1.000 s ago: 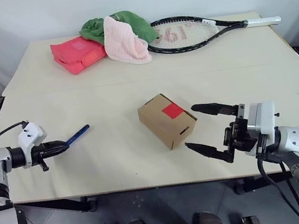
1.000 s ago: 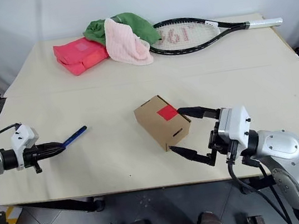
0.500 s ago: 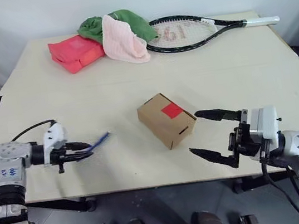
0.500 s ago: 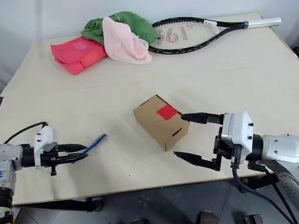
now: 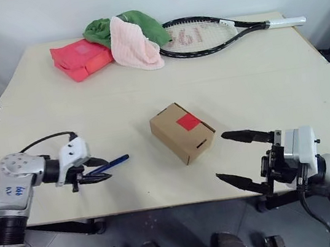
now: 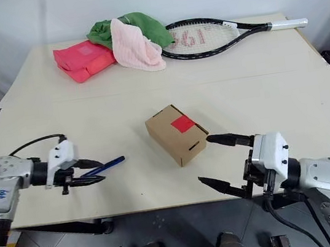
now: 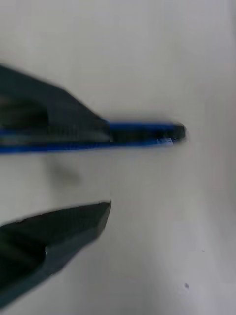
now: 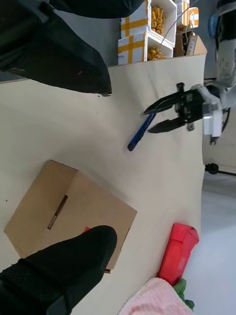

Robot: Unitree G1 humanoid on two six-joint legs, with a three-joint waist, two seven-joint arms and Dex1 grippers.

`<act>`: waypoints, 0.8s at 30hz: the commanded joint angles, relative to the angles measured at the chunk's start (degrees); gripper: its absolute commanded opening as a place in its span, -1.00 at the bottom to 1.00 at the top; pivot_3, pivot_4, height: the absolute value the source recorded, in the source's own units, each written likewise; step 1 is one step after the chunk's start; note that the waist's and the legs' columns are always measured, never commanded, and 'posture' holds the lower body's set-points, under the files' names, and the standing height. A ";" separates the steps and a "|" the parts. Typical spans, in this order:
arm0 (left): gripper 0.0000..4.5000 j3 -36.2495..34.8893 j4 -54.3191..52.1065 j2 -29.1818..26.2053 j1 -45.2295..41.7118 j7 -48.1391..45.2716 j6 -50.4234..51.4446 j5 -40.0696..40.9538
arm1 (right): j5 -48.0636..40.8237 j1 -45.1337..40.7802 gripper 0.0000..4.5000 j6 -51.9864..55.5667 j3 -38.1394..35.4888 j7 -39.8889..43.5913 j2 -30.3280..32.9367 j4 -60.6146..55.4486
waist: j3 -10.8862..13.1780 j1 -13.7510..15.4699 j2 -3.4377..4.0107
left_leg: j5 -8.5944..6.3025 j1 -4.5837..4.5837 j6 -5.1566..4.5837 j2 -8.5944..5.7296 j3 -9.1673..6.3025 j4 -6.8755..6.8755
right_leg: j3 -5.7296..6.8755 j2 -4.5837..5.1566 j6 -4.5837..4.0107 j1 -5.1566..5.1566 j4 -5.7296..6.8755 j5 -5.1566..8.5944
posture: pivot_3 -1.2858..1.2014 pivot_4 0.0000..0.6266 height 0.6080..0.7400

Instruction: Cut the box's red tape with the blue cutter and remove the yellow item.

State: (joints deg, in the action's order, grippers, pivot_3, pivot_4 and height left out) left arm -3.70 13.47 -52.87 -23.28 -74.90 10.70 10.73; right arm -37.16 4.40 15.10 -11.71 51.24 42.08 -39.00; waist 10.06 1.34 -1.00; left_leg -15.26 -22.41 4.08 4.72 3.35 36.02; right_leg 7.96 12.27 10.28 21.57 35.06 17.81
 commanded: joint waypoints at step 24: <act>0.14 7.12 24.21 2.00 -8.24 -3.55 -15.17 -6.56 | -1.26 -3.08 1.00 0.94 1.20 -3.16 -0.86 -3.40 | -0.02 0.01 0.02 | -0.02 0.03 -0.01 0.00 0.10 0.01 | -0.06 0.00 0.00 0.01 0.02 0.00 | 0.03 -0.52 1.00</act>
State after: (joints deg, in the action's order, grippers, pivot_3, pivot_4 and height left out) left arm 1.21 36.84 -50.59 -33.05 -77.62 -4.96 6.49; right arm -37.29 1.26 16.31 -9.32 48.56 41.38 -40.35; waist 10.04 1.35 -0.97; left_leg -15.27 -22.37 4.07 4.72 3.45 36.02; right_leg 7.90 12.27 10.28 21.57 35.08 17.81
